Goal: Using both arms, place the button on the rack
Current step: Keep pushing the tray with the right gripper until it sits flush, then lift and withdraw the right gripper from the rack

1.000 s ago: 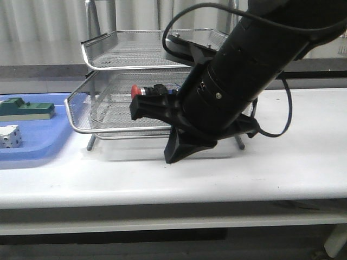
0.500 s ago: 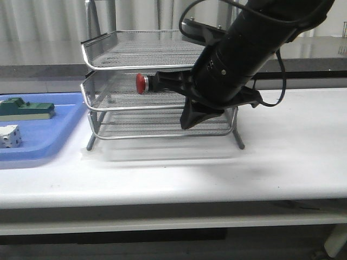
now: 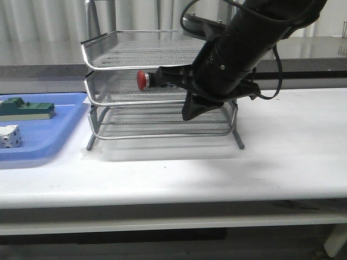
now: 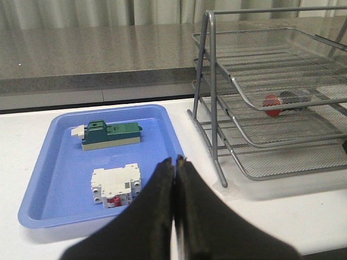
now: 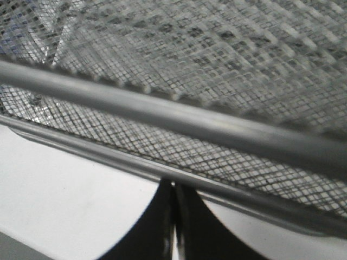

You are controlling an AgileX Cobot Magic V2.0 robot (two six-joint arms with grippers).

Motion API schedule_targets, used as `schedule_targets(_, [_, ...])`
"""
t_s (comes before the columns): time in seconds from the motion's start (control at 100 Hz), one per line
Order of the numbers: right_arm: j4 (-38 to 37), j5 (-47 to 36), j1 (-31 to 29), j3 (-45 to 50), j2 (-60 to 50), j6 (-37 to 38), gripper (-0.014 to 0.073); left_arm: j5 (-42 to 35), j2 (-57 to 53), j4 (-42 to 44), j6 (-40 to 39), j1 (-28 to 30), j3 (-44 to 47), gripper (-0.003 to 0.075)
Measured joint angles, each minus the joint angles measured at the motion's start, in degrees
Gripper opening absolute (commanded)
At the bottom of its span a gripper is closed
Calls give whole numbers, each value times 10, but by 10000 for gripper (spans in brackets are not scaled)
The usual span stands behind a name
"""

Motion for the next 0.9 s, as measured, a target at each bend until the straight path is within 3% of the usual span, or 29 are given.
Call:
schedule_targets(0.52, [-15, 73, 0, 6, -65, 0, -66, 0, 0, 0, 0, 0, 0, -21])
schedule_targets(0.9, [-56, 75, -7, 140, -239, 0, -57, 0, 0, 0, 0, 0, 0, -21])
